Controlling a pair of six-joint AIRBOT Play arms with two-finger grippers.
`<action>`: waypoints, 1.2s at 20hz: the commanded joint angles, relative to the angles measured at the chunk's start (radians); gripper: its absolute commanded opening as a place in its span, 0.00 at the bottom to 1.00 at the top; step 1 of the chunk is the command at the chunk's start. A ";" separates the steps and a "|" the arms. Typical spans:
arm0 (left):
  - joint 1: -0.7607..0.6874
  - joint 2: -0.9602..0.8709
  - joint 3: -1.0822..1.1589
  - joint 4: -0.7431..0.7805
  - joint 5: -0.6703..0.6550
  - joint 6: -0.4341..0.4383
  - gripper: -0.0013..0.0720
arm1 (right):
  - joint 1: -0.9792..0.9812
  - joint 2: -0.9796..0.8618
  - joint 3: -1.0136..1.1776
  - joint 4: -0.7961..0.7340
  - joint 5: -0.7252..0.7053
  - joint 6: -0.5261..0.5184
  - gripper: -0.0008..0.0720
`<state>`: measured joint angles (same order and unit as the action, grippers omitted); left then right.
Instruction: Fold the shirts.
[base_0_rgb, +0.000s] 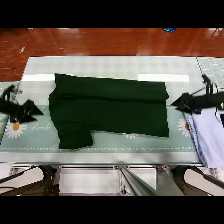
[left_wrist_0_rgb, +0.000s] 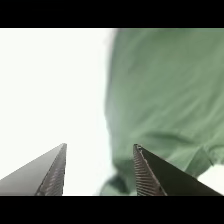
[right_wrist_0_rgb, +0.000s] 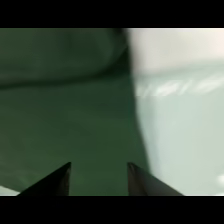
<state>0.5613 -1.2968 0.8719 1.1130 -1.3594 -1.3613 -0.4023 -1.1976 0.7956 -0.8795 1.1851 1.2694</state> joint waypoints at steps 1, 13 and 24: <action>0.144 0.113 -0.268 -0.157 0.034 0.086 0.71 | -0.013 0.172 -0.264 0.188 -0.091 -0.095 0.58; -0.189 0.008 -0.360 -0.313 0.342 0.094 0.53 | -0.158 0.194 -0.222 0.260 0.026 -0.085 0.58; -0.188 0.006 -0.354 -0.313 0.239 0.176 0.04 | -0.197 0.141 -0.396 -0.135 0.099 0.090 0.58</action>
<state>0.3748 -1.2900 0.5171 0.8024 -1.0916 -1.1923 -0.6415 -1.0260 0.4305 -0.9951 1.3228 1.3384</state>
